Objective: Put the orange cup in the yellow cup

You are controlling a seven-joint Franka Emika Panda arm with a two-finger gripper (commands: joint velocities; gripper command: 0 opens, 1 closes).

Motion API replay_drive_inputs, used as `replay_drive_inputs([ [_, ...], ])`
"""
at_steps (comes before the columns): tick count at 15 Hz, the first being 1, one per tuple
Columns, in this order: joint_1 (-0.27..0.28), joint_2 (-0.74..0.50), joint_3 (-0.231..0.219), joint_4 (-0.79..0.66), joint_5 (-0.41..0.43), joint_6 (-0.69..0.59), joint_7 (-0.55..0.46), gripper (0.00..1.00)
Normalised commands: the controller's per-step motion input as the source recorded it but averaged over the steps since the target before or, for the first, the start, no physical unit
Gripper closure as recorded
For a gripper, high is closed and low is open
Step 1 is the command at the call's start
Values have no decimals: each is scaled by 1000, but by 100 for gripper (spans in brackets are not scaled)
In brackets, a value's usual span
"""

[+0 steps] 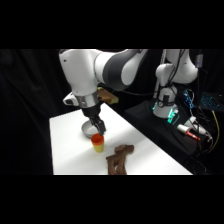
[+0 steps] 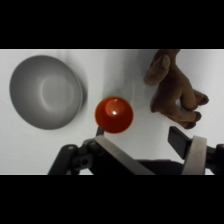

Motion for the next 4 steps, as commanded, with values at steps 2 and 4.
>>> replay_drive_inputs([
  [2,-54,-110,65,187,142,-313,-131,0],
  [4,-46,-60,44,178,141,-237,-22,0],
])
